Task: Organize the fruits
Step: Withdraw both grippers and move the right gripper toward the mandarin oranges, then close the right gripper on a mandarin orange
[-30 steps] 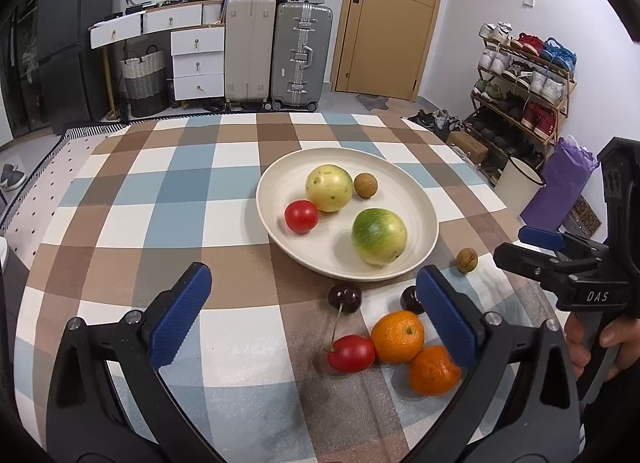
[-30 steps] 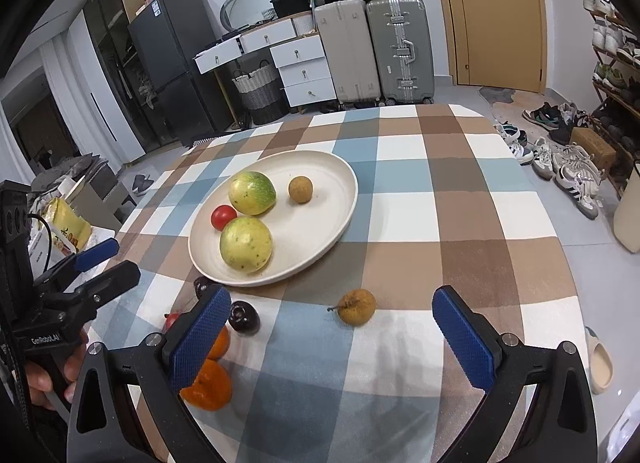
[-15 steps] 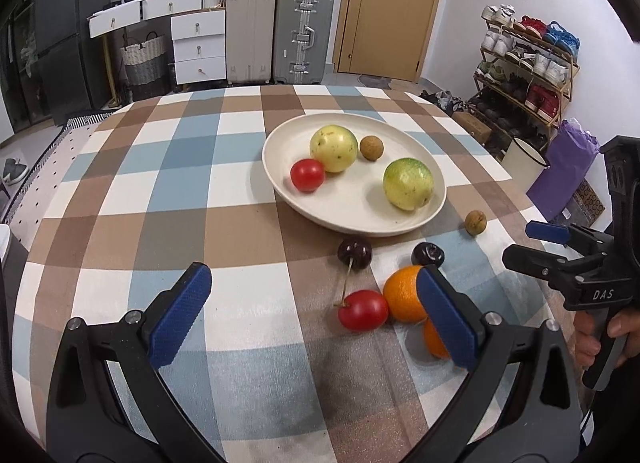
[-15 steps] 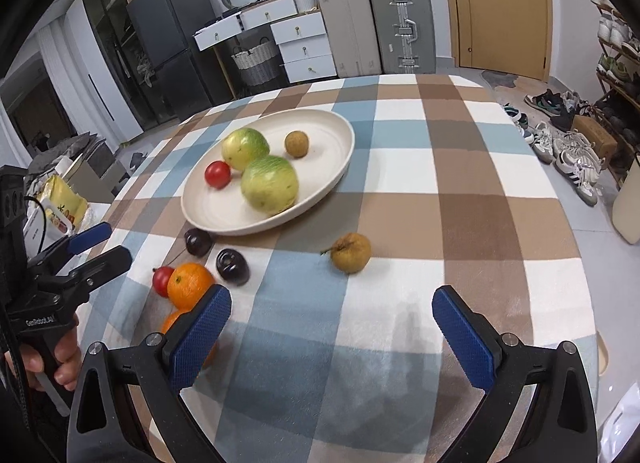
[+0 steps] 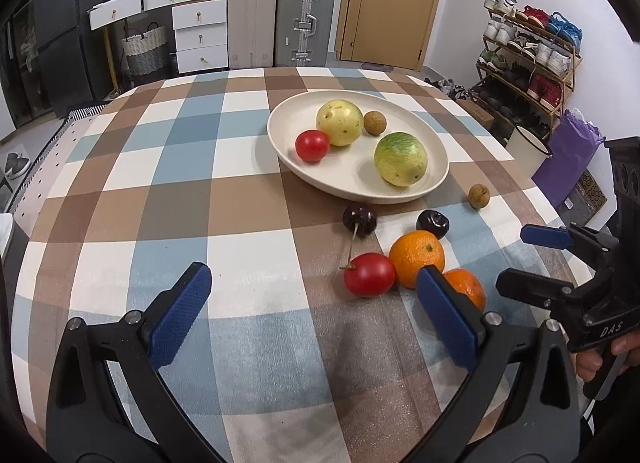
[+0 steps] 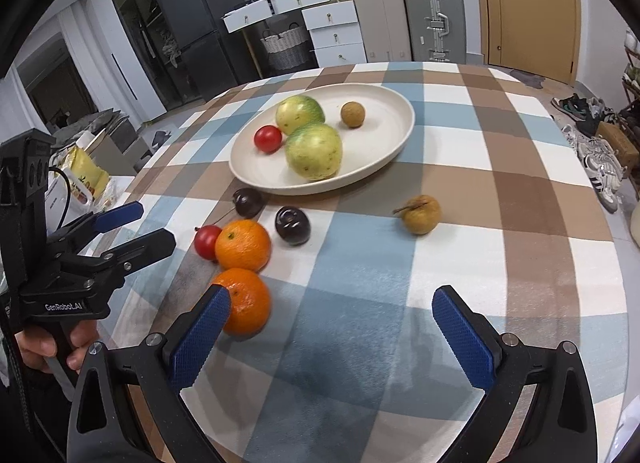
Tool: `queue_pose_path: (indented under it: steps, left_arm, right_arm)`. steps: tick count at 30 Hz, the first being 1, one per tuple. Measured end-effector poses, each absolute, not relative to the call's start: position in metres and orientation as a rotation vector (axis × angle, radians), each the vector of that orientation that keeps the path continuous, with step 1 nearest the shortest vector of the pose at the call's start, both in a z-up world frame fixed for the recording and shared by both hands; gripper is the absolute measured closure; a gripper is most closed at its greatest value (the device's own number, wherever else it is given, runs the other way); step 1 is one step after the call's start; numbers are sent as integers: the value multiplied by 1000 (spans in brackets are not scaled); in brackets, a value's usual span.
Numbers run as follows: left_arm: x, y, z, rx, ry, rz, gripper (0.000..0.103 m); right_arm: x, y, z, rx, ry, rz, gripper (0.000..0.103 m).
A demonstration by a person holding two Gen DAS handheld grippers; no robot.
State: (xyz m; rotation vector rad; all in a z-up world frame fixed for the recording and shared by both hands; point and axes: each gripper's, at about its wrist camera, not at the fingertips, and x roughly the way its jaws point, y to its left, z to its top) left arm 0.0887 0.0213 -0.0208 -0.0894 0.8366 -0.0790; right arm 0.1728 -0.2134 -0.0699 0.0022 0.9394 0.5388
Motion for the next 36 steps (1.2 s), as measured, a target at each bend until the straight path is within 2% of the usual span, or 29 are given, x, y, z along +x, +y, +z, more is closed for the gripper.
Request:
queue_pose_path:
  steps: [36]
  left_arm:
    - [84,29,-37,-136,887,-81,1]
  right_arm:
    - [165,-174,-91,-87,981,654,1]
